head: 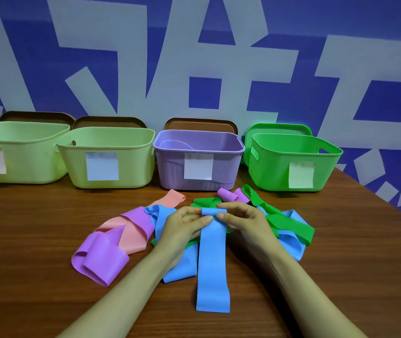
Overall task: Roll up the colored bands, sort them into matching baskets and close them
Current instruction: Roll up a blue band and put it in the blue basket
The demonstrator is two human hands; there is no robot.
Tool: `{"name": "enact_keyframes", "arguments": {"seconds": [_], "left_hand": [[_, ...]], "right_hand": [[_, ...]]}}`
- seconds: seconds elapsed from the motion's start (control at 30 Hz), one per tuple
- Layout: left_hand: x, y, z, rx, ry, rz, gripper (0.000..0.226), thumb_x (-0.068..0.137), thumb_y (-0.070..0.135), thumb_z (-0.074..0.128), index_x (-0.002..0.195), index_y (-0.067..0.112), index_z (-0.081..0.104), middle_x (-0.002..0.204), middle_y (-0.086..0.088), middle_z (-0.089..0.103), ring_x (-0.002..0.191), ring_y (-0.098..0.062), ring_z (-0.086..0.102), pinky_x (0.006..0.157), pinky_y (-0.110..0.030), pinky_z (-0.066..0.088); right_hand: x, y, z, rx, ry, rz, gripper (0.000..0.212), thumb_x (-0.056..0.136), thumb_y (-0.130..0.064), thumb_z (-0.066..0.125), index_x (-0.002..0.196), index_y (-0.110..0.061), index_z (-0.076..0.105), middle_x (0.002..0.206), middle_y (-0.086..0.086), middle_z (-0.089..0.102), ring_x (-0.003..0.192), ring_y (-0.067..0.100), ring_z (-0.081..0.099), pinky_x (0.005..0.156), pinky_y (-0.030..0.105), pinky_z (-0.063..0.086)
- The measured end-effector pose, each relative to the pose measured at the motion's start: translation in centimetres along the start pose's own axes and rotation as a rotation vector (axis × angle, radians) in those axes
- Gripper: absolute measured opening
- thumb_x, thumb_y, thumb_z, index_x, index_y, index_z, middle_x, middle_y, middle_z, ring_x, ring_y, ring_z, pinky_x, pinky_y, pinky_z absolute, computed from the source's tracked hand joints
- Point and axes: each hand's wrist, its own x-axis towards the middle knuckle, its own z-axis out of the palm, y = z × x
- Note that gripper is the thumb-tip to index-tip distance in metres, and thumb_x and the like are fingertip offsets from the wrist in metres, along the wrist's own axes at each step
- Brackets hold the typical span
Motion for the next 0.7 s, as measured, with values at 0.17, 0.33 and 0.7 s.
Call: {"name": "enact_keyframes", "arguments": {"seconds": [0.17, 0.33, 0.7], "left_hand": [[-0.04, 0.02, 0.07, 0.018, -0.009, 0.017, 0.024, 0.080, 0.005, 0.071, 0.102, 0.004, 0.062, 0.096, -0.011, 0.073, 0.090, -0.022, 0.071, 0.079, -0.029, 0.057], [0.11, -0.04, 0.06, -0.004, 0.025, 0.047, 0.012, 0.081, 0.009, 0.070, 0.092, 0.009, 0.064, 0.092, -0.011, 0.071, 0.088, -0.018, 0.070, 0.073, -0.024, 0.055], [0.40, -0.07, -0.44, 0.022, 0.005, 0.108, 0.023, 0.079, -0.004, 0.069, 0.094, 0.014, 0.068, 0.099, -0.008, 0.070, 0.092, -0.020, 0.066, 0.075, -0.026, 0.052]], "right_hand": [[0.03, 0.06, 0.03, -0.008, 0.007, -0.010, 0.022, 0.072, 0.008, 0.073, 0.086, -0.008, 0.074, 0.086, 0.011, 0.073, 0.083, 0.019, 0.067, 0.079, 0.029, 0.055], [0.15, 0.01, 0.13, -0.012, 0.010, -0.015, 0.025, 0.070, 0.014, 0.071, 0.086, -0.004, 0.072, 0.079, 0.006, 0.072, 0.075, 0.013, 0.066, 0.072, 0.019, 0.054], [0.26, 0.19, 0.28, 0.099, -0.071, 0.117, 0.010, 0.087, -0.011, 0.065, 0.095, -0.007, 0.066, 0.073, 0.013, 0.051, 0.060, 0.013, 0.053, 0.061, 0.020, 0.049]]}}
